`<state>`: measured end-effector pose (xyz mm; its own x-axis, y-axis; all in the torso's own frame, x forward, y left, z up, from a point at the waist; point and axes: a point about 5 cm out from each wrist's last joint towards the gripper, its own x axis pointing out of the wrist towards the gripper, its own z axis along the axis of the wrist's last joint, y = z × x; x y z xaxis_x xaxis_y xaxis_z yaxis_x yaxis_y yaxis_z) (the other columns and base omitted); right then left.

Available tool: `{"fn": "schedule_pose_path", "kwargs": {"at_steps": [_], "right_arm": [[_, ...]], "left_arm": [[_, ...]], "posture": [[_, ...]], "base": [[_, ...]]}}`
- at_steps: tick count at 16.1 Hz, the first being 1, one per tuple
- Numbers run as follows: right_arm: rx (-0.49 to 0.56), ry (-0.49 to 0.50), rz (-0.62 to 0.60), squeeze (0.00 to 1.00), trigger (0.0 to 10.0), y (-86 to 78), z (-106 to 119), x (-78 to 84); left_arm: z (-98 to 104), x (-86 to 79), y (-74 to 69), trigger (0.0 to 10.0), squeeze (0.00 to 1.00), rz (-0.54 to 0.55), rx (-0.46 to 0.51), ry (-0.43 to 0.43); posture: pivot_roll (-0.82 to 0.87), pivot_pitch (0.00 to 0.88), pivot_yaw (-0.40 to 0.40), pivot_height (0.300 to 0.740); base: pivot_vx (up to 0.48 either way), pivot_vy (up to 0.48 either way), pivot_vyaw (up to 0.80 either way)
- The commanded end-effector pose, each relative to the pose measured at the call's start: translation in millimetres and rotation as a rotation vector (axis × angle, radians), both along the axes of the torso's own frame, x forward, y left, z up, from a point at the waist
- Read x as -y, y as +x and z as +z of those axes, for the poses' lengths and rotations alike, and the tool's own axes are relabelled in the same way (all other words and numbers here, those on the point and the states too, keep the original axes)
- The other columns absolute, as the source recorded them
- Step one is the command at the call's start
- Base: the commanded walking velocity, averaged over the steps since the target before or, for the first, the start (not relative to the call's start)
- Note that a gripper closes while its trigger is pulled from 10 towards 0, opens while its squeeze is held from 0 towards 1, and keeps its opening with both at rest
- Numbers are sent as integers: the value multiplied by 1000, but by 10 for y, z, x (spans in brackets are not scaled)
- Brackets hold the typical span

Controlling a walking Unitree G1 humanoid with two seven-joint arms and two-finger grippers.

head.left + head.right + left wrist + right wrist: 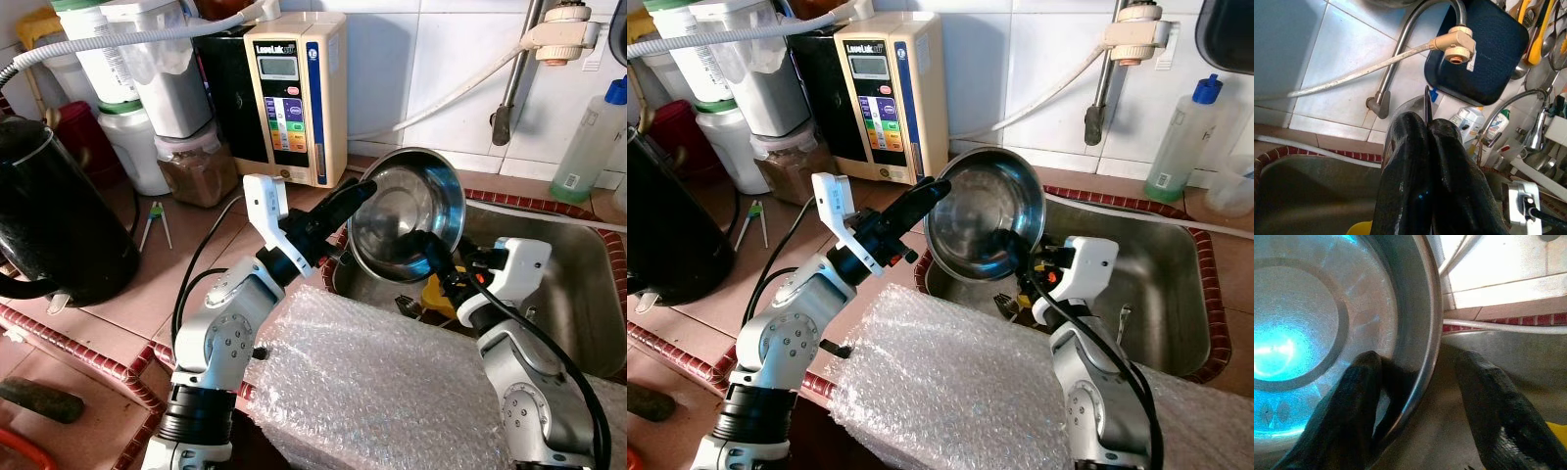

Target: Kitchen organization

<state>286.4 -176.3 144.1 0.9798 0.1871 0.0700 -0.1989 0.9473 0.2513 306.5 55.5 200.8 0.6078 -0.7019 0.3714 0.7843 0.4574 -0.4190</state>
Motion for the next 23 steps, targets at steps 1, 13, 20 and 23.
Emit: {"fn": "schedule_pose_path", "kwargs": {"at_steps": [1, 13, 20, 23], "right_arm": [[9, 7, 24, 0, 0, 47, 31, -47], [25, 182, 15, 0, 0, 77, 18, -18], [-2, 196, -29, 0, 0, 16, -65, 31], [-32, 175, -86, 0, 0, 7, -105, 87]], "left_arm": [[58, -34, -16, 0, 0, 10, 18, -8], [25, -11, -27, 0, 0, -26, 15, 9], [-2, 19, -49, 0, 0, -53, 26, 24], [-65, 68, -82, 9451, 573, -60, 62, 105]], "posture": [[-68, 3, 107, 740], [-75, 0, 117, 740], [-80, 0, 121, 740], [-86, 0, 121, 740]], "base": [[0, 0, 0], [0, 0, 0], [0, 0, 0], [0, 0, 0]]}}
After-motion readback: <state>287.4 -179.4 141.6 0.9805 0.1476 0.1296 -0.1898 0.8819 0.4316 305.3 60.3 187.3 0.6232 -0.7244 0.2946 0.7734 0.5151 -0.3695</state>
